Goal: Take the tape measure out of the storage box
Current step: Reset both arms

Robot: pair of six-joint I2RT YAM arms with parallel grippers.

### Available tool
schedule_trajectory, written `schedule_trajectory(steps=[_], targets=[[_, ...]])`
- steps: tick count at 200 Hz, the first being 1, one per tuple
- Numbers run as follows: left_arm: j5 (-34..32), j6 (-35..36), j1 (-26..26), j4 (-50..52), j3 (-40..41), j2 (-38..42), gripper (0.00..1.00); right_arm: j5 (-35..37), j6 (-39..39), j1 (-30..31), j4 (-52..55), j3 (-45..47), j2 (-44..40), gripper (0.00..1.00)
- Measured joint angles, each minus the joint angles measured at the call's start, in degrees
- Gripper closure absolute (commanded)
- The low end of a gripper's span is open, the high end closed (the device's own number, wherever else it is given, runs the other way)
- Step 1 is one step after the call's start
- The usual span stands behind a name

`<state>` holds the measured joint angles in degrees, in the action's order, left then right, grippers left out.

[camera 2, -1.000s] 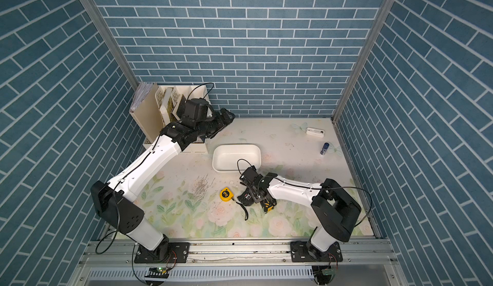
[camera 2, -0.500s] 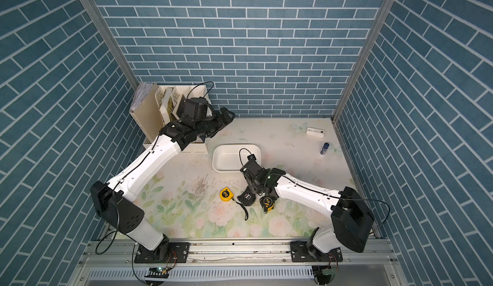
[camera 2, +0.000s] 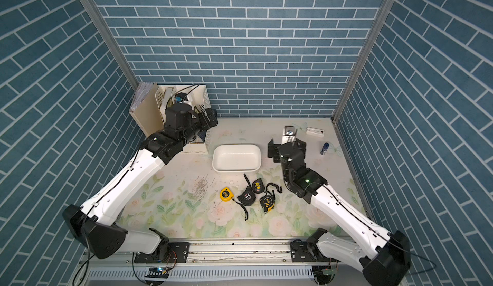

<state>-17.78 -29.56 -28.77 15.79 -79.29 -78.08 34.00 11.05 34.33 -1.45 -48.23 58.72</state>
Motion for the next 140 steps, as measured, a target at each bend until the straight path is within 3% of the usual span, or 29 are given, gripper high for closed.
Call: schedule_trajectory(steps=[33, 66, 104, 140], targets=[[-13.42, 12.72, 1.7, -18.4, 23.15, 5.35, 0.0, -2.4, -5.42, -14.08, -13.49, 10.58, 1.55, 0.0], [-18.64, 20.04, 8.96, -29.16, 32.61, 3.56, 0.0, -7.37, -7.56, -23.69, -24.48, 19.54, 7.52, 0.0], [-20.33, 23.5, 14.51, -42.71, 41.72, 3.45, 0.0, -10.27, -8.66, -27.3, -34.49, 27.69, 8.41, 0.0], [-17.64, 24.17, 18.71, -52.37, 49.88, 2.01, 0.0, -14.16, -9.4, -28.02, -45.18, 30.86, 14.01, 0.0]])
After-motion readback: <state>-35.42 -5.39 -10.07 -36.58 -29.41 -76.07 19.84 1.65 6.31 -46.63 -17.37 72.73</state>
